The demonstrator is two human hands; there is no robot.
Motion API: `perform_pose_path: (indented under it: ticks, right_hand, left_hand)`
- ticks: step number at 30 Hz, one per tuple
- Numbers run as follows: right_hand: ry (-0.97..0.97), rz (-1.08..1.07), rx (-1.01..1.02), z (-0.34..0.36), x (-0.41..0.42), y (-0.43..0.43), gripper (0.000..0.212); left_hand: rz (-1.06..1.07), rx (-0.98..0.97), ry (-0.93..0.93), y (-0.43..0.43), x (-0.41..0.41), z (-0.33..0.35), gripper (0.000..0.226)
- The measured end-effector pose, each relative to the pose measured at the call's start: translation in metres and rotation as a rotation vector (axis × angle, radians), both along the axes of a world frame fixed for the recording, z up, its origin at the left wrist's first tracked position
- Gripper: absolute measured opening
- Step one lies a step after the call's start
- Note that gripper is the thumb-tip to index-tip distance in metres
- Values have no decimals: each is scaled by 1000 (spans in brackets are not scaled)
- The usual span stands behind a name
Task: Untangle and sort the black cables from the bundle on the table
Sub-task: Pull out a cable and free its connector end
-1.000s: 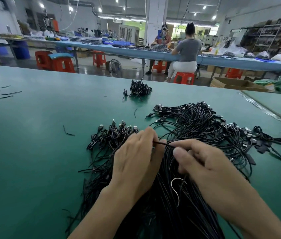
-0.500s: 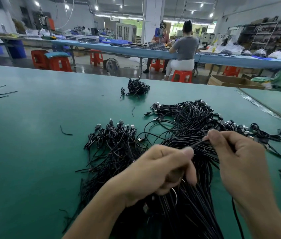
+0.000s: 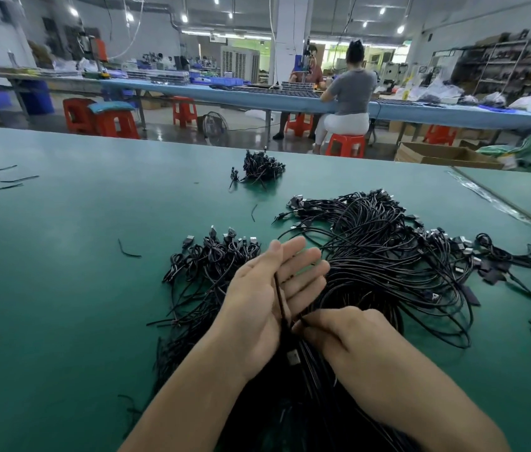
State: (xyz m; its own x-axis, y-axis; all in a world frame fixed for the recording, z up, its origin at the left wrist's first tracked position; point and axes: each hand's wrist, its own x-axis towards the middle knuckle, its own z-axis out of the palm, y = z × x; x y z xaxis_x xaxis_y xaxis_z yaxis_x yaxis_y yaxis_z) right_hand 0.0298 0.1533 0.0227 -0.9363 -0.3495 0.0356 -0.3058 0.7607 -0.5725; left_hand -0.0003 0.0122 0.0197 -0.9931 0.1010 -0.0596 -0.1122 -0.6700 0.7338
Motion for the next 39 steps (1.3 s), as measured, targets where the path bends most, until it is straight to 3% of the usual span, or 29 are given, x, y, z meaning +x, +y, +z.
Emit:
perform_pose_path:
  ticks: [3,5,7,13,19,25,29,31,34,36,37,39]
  right_hand:
    - [7,80,-15,10,2,1,14]
    - [64,87,-83,18,4,6,20]
    - [147,37,-133,24,5,12,28]
    - [319,-49,-339,28,3,24,18]
    - [240,-81,-688,20,-6,22,22]
    - [155,-35,-384,10,-8,19,24]
    - [37,73,-202,10,-2,10,27]
    - [50,95,-158,13,1,9,25]
    - [211,38,-165,20,4,12,20]
    - [327,-16,-262,24,4,17,11]
    - [359,-32,-309,26,3,20,8]
    - [369,-44,-397,26,1,25,10]
  left_hand:
    - [108,-438,246,5,2,-8,27]
    - [61,-762,416,5,3,-12,27]
    - [-101,-861,443,2,4,-12,28]
    - [-443,-620,246,-4,14,-1,40]
    - [-646,-346,143,-11,18,12,46]
    - [-410,73,82,-7,11,16,37]
    - [-141,150,133,-6,5,9,33]
    - [22,-2,178,-3,4,5,32]
    - [236,-531,331,-1,5,-3,16]
    - [131,-881,426,1,9,-5,26]
    - [15,-952,422,2,12,-4,31]
    - [-250,-792,320,3,20,5,36]
